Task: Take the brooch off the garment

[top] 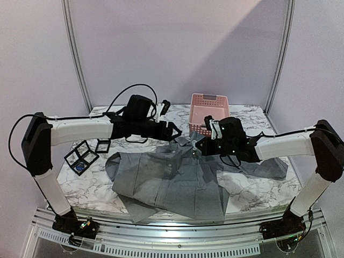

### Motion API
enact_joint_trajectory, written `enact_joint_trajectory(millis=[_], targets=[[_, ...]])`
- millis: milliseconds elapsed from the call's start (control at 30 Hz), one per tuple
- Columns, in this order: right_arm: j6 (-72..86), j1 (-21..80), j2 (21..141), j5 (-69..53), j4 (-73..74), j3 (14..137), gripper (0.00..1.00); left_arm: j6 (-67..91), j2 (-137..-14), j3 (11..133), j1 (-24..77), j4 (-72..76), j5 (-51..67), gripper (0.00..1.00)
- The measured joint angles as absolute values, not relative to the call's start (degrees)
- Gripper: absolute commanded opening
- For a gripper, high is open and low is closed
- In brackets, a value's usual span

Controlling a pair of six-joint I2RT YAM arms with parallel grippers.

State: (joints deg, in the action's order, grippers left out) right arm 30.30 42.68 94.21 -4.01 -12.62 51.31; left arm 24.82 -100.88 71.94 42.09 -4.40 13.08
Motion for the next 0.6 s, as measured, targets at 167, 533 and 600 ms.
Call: enact_joint_trajectory(millis=[167,533,600], targets=[[28.6,42.65,94.02,-6.94,-13.5,51.31,0.0,20.38,-101.12,77.95,41.87,-10.61,19.38,0.75],[27.24,42.28,89.03,-11.31,-24.6,42.76,0.0,23.03,-104.09,79.35,38.3,-8.73,33.3,0.75],[27.7,42.28,88.88,-11.27,-27.29,40.99,0.0,25.21,-105.03,78.59,38.22,-6.13,34.85,0.75]])
